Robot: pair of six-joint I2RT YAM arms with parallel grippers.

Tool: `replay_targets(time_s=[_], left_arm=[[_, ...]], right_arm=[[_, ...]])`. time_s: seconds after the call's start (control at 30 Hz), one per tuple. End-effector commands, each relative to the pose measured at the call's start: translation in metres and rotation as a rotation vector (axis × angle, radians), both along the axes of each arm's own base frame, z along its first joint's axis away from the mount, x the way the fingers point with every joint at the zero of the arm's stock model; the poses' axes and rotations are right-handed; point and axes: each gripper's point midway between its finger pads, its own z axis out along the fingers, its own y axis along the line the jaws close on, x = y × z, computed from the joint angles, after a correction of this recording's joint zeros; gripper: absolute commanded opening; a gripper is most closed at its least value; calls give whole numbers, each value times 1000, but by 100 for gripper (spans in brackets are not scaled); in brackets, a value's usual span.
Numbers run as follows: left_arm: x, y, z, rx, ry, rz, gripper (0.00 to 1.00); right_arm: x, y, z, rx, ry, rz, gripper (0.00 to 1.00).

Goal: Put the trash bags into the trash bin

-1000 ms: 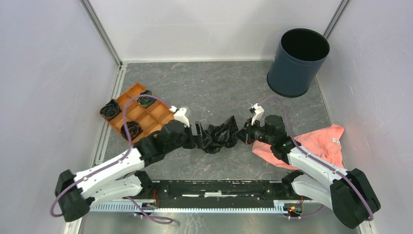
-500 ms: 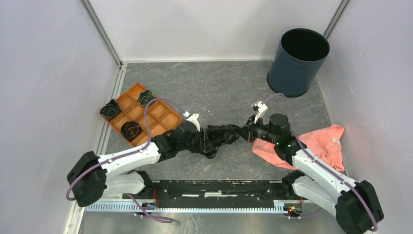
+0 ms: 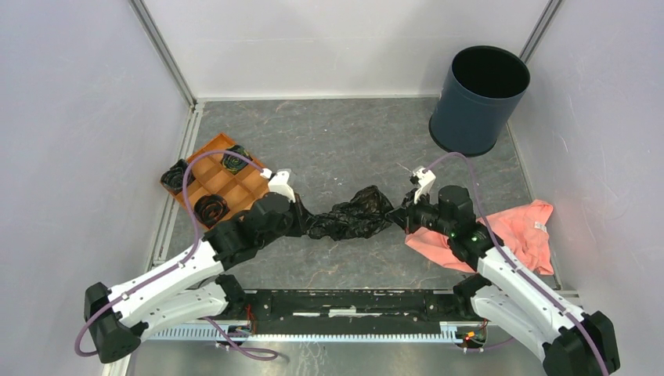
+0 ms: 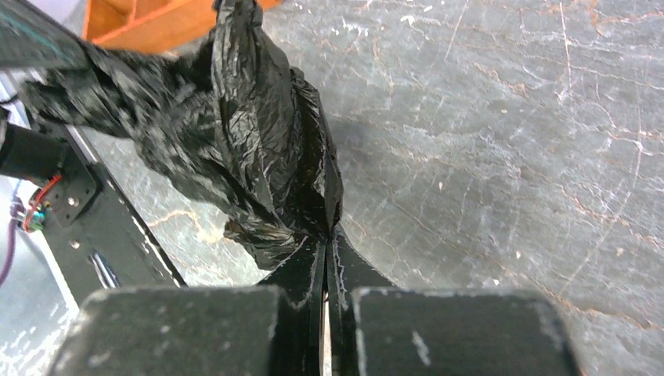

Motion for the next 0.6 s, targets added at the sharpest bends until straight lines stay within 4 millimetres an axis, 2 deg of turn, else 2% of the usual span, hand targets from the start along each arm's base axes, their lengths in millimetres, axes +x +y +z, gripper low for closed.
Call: replay_targets(time_s=[0.0,0.07,0.13,0.27,0.37,0.4,0.5,0.57], left_arm=[[10,13,27,43,-89,28,6],[11,17,35,43,-107,40,5],[11,19,47,24,-127,49,4],[8,18,74,-43,-165,37,4],[9,30,77,-24,-171,84,4],[11,38,73,-5,-172,120,3],[16,63,36,80,-142,246,3],[13,57,4,84,-81,239,3]], right_arm=[[-2,-14,5,-90,-53,-7,1],[-2,-24,-1,-133,-44,-37,1],[-7,-24,-2,-133,-34,-31,1],[-17,-7,14,-33,-41,52,1],[-11,-10,23,-48,-74,35,2],[-8,-14,21,-71,-81,17,2],[-4,-22,7,-130,-71,-11,2],[-8,-18,-8,-124,-32,6,2]])
